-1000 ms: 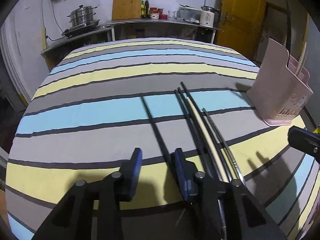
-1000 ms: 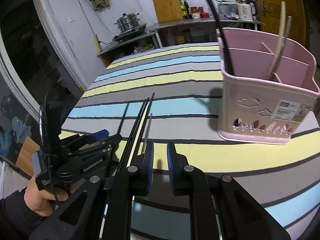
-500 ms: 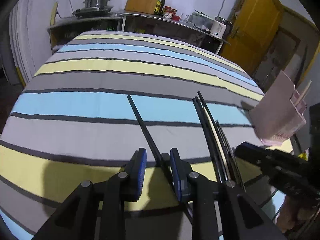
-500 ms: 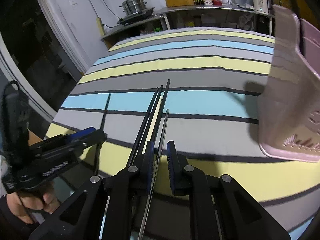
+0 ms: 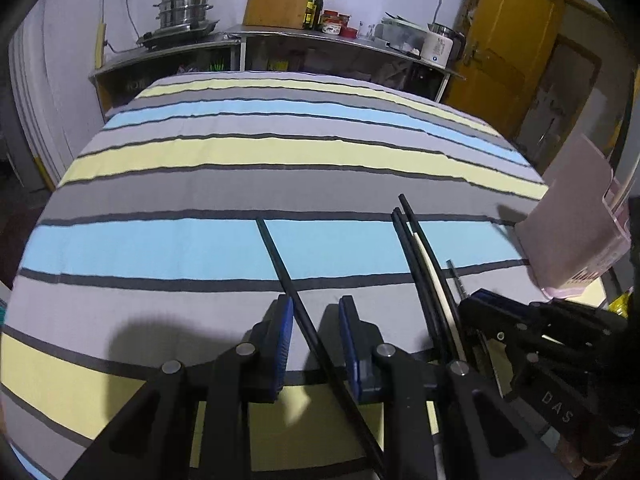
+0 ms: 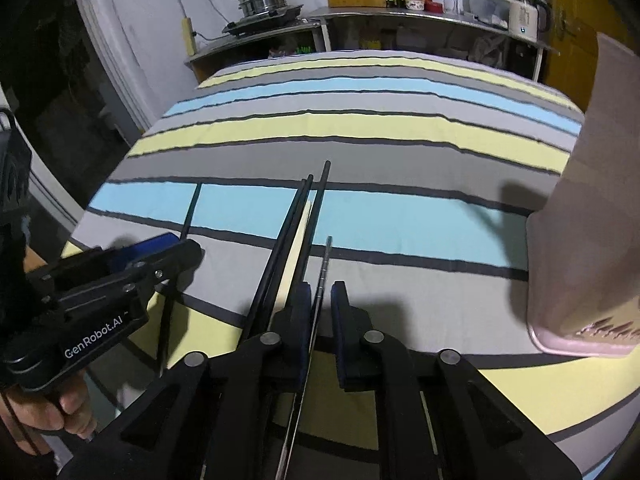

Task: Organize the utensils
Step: 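Close the left tool on a black chopstick while the right tool grasps a metal chopstick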

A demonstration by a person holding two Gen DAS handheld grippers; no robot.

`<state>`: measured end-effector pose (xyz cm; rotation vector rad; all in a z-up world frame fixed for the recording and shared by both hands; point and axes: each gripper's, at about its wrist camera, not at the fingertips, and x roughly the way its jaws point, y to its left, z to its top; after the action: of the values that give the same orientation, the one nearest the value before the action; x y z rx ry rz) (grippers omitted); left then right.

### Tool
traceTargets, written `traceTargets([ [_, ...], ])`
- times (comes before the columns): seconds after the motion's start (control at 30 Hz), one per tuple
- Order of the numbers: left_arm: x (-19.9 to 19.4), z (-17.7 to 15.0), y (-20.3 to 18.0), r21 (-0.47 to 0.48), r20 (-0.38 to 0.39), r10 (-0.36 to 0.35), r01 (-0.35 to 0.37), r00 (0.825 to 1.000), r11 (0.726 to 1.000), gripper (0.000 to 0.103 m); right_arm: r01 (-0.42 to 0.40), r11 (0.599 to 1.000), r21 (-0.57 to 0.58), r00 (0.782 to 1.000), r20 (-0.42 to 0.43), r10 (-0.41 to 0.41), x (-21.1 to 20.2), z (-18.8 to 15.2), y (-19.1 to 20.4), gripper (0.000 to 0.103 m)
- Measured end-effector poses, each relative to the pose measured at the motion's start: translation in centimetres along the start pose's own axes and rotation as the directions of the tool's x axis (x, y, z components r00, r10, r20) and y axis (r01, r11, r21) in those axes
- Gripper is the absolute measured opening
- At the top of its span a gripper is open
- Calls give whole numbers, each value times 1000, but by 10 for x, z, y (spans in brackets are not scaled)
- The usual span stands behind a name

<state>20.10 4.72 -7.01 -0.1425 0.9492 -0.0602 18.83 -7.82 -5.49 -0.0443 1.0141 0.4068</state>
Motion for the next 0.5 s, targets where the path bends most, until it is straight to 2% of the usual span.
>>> traceTargets([
  [0.03,1,1,-2,9,-1,10,-10,1000,1000,23,7,1000,-7,1000,-1,-7,0,1,1,7],
  [0.13,3,3,-4,31,-8,52,-52,999,998,11,8,1000,-14,1000,-5,-8,1,2,0,6],
  [0.3,0,7,4,-4,-25,-1,1,1000,1000,8,-26,1000,6,1000,-1,26,-6,2,-2,5],
  [0.5,-20,9,4,-14,-1,-47,47,999,999,6,-47,999,17,998,47,46,-30,5,-5,5],
])
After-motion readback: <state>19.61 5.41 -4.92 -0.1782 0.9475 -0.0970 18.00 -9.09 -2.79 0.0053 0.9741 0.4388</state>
